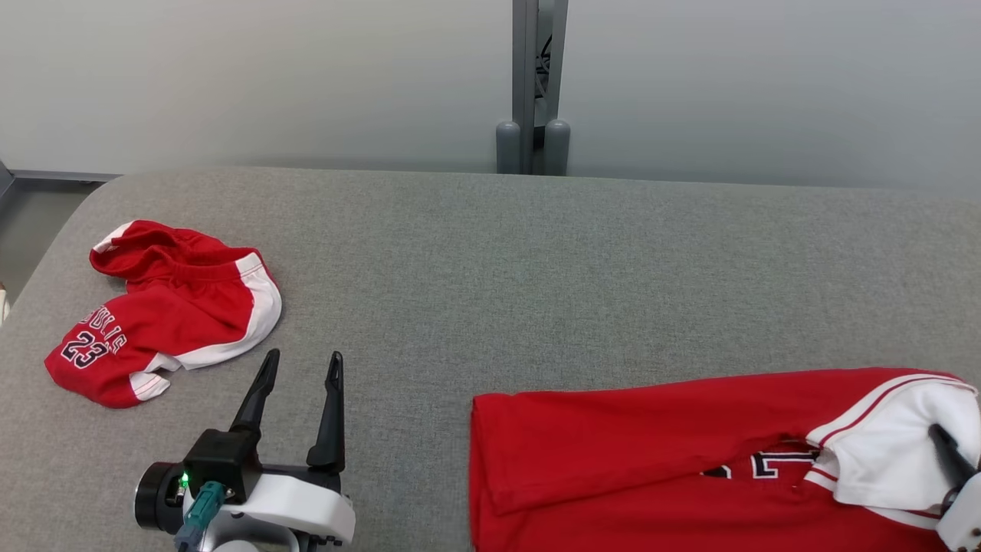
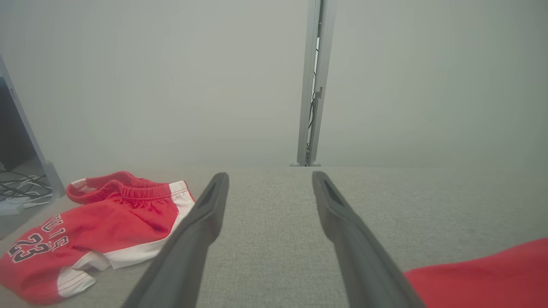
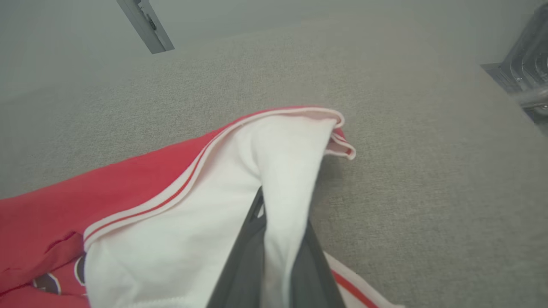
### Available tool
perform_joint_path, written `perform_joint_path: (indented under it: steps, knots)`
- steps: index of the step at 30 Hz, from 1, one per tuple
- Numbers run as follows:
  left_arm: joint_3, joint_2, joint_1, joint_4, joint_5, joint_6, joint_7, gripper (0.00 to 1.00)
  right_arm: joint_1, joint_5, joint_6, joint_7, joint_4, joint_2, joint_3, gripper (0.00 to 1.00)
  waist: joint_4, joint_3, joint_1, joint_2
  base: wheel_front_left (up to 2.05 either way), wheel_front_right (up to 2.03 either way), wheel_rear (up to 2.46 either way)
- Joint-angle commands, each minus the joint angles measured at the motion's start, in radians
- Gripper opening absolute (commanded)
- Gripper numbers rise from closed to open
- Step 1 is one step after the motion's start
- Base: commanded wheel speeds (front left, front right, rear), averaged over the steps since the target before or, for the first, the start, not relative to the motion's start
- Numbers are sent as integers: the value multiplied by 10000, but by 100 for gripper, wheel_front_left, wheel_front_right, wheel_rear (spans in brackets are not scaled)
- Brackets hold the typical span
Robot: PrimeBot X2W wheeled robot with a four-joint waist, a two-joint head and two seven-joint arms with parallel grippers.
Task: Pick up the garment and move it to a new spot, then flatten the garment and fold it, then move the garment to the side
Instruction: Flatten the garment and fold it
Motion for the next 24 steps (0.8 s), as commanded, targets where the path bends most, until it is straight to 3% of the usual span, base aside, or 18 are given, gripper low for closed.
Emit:
perform_joint_path:
  steps: [1, 7, 14, 24]
  knots:
    - [41, 33, 58, 23, -89, -52, -11, 100, -174, 62, -4, 55, 149, -240, 31, 0, -27, -58, 0, 0, 0, 0, 0]
    - [37, 33, 223, 158, -176, -70, -11, 100, -330, 241, -2, 282, -249, -567, 433, 0, -131, -257, 0, 0, 0, 0, 0]
    - [72, 34, 313, 166, -275, 6, -11, 100, -261, 750, -1, 980, -1733, -646, 979, 0, -359, -465, 0, 0, 0, 0, 0]
    - [-20, 33, 453, 181, -312, -4, -11, 100, 50, 1883, 1, 2449, -3681, -345, 411, 0, -524, -551, 0, 0, 0, 0, 0]
